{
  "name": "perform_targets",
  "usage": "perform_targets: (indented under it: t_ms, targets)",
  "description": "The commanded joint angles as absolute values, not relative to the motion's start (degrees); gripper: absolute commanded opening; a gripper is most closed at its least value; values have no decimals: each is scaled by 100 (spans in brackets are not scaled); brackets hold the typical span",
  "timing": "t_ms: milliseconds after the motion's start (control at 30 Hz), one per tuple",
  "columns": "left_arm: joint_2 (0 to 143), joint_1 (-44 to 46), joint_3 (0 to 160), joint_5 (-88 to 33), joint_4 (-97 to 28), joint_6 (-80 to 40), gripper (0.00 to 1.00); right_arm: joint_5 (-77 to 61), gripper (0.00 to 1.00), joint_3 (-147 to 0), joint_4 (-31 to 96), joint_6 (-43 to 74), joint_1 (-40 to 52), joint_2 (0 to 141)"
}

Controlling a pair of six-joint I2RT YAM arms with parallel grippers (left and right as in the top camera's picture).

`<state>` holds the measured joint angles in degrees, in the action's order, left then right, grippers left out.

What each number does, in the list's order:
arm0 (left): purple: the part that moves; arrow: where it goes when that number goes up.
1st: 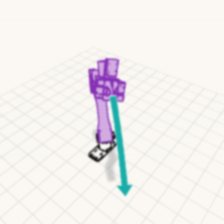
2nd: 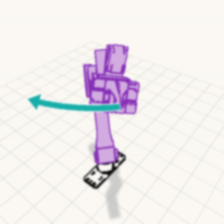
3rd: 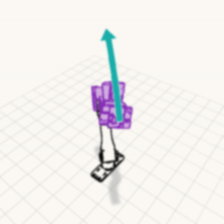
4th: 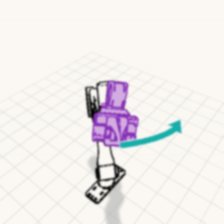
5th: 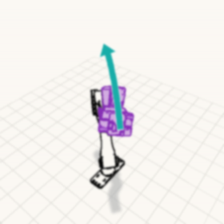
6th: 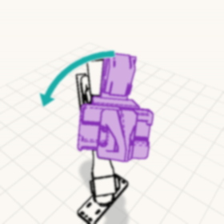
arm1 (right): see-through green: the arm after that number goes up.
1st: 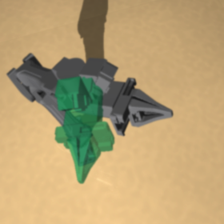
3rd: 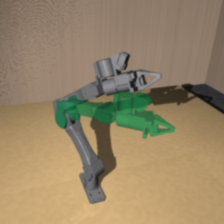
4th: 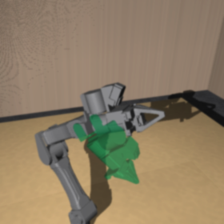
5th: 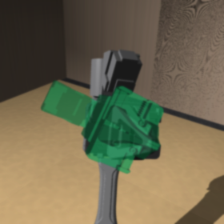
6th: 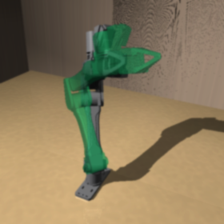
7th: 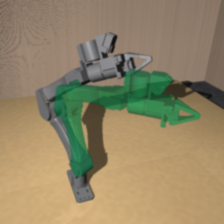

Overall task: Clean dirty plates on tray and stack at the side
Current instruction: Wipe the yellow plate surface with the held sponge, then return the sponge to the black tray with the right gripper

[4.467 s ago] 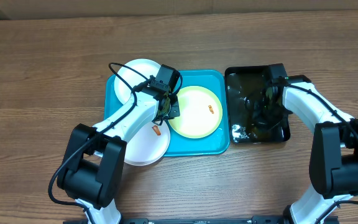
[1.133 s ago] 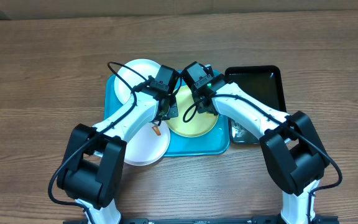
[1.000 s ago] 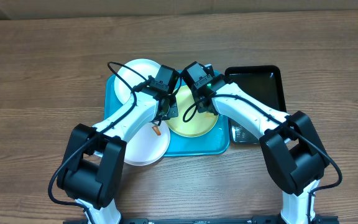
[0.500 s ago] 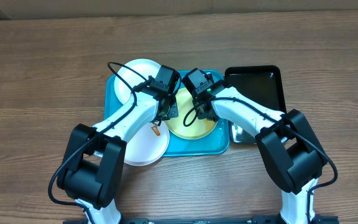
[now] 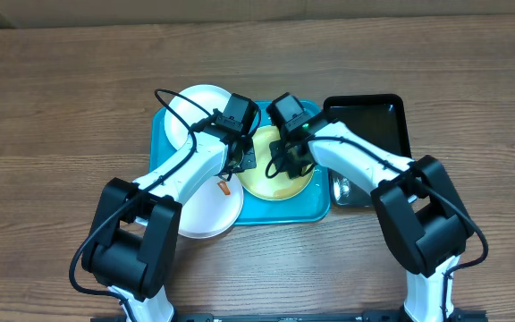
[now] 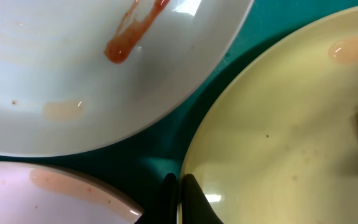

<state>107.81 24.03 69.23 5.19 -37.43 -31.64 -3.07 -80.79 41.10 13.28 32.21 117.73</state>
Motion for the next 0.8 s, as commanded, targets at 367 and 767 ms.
perform_targets:
  t_ms: [367,767]
  targets:
    - [10851,2440,6882,572,-3699,-3238,5,-4298,4,-8641,4733,849,1286,10654]
    - [10849,2440,7050,572,-3701,-3229,4,-969,4,-8399,6213,873,399,10556]
